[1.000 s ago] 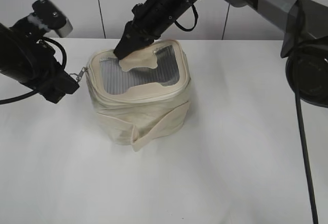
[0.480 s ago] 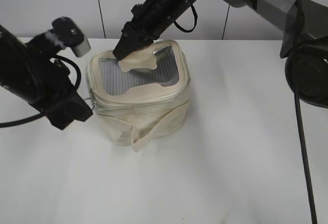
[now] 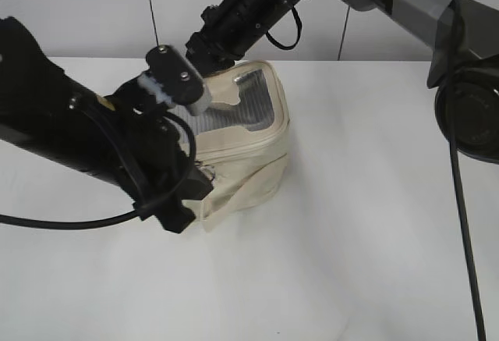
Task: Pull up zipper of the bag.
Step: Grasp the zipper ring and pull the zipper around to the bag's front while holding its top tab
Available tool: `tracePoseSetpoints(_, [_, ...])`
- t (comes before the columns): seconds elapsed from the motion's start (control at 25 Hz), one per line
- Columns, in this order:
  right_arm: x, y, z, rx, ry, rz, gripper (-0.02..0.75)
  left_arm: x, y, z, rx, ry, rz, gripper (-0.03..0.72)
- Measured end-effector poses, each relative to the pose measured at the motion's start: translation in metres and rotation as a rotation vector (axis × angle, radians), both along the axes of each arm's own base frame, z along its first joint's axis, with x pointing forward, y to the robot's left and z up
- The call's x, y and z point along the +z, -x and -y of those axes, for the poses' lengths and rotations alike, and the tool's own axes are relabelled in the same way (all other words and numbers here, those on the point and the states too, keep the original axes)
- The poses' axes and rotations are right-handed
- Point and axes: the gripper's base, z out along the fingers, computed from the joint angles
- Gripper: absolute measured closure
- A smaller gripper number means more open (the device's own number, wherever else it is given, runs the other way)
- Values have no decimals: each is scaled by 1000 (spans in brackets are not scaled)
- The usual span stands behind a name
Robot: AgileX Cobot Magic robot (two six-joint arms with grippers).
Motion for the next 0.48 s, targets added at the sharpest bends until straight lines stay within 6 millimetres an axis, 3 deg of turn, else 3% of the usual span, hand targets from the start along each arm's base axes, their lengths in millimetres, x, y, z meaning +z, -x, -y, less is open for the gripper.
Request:
tracePoseSetpoints(0.24, [0,1,-1,-1,-14,-12,693,3,10,35,24,109,142,697])
tracePoseSetpoints(0.48, [0,0,-1,-4,-16,-15,693,-1,13,40,37,120,138,692])
